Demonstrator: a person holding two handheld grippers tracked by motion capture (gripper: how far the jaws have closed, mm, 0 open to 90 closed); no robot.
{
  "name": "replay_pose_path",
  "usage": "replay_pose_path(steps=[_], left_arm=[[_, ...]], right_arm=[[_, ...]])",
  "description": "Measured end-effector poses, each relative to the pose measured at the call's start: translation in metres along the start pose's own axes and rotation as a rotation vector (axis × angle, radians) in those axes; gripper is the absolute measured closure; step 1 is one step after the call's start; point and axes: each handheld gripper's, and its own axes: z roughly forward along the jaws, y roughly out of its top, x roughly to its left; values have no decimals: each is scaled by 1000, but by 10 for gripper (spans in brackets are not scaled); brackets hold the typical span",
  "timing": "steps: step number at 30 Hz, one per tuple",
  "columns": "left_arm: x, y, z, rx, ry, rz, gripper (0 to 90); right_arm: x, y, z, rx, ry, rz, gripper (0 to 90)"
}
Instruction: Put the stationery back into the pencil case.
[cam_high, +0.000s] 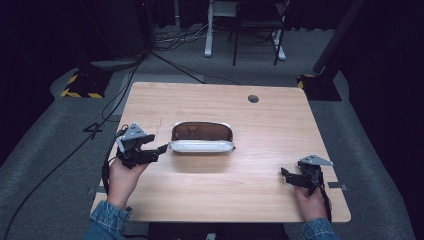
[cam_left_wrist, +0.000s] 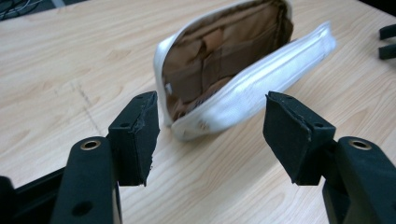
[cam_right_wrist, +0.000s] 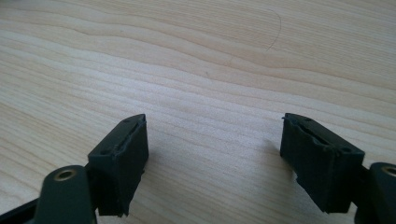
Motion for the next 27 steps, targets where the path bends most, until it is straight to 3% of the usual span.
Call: replay_pose_path(steps=[5,10,17,21,27], left_arm=[[4,-16,-5,-1,17,-18,363],[8,-32,-6,28,55,-2,360],[19,-59,-6,48,55,-27,358],[24,-70,-5,76,59,-18,355],[31,-85,3,96,72,-44,352]], right_arm=[[0,0,0,0,0,0,243],[0,0,0,-1,-1,-1,243],[0,0,0,0,0,0,243],[0,0,0,0,-1,-1,243],[0,0,0,0,-2,-2,243]])
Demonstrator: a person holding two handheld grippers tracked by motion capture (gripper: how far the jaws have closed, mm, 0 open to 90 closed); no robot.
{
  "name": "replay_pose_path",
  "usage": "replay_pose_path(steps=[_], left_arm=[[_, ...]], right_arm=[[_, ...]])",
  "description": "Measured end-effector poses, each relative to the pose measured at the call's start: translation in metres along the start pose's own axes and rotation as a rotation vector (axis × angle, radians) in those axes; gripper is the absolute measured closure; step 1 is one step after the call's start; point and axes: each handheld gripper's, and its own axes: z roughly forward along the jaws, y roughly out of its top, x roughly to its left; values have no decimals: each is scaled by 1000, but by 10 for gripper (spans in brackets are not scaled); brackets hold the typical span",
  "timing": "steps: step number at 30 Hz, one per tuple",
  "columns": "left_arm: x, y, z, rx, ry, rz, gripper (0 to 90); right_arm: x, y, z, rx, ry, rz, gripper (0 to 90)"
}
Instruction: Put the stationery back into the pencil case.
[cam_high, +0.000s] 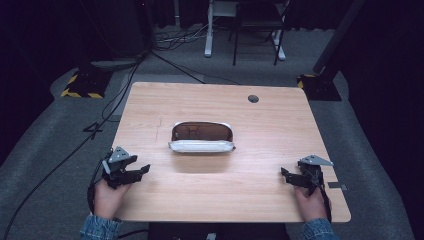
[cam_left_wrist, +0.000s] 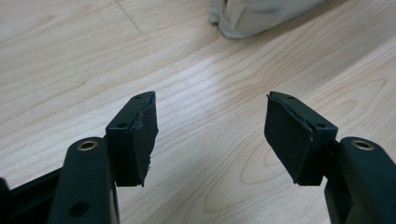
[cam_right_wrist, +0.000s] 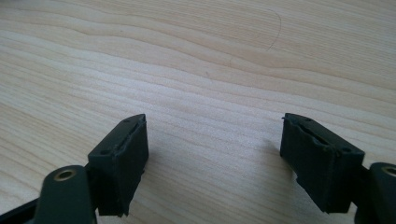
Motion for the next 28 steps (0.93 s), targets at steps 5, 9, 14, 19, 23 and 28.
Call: replay_pose_path(steps=[5,9,14,19,23,28], left_arm=[[-1,-2,10,55,16,27,341],[-5,-3,18,103,37,53,334],[-9,-4,26,144,55,69,327],[-5,-10,29,85,40,50,288],[-3,-12,30,67,45,48,221],[-3,-12,30,70,51,49,219]], right_arm=[[0,0,0,0,1,0,243],[0,0,0,0,1,0,243],[0,0,0,0,1,-1,242],[0,0,0,0,1,-2,242],[0,0,0,0,2,-2,241],[0,0,0,0,2,-3,241]])
